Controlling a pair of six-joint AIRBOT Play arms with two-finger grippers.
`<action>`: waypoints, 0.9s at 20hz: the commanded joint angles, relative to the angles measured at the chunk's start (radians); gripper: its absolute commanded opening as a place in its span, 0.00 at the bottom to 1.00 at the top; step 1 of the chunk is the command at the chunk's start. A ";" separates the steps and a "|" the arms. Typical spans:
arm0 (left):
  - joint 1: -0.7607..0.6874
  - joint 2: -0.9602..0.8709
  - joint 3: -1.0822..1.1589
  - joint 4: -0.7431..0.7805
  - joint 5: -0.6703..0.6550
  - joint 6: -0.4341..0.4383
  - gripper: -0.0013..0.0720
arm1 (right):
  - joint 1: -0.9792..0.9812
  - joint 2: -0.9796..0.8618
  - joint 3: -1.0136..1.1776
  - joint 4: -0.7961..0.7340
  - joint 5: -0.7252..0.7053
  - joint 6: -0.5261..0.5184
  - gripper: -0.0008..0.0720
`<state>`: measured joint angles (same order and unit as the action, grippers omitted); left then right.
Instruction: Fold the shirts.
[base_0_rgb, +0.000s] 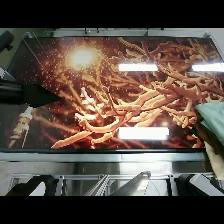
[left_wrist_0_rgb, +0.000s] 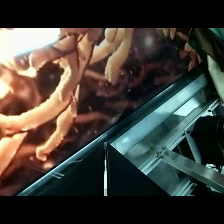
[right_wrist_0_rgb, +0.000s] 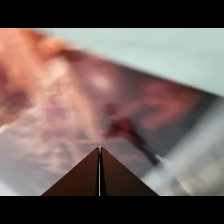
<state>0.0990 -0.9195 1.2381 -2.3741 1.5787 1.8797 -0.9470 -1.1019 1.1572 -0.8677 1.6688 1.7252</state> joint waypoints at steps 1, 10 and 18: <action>0.039 0.072 -0.014 -0.028 -0.025 0.006 0.05 | 0.258 0.096 -0.001 0.399 -0.241 -0.211 0.04; 0.068 0.464 -0.515 -0.027 -0.095 0.040 0.05 | 0.933 0.696 -0.393 0.084 -0.579 -0.394 0.04; 0.068 0.684 -0.782 -0.027 -0.169 0.042 0.05 | 1.048 0.998 -0.847 0.101 -0.771 -0.317 0.04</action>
<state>0.1658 -0.2928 0.5274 -2.4001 1.4273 1.9205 0.0765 -0.1547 0.3897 -0.7696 0.9565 1.3914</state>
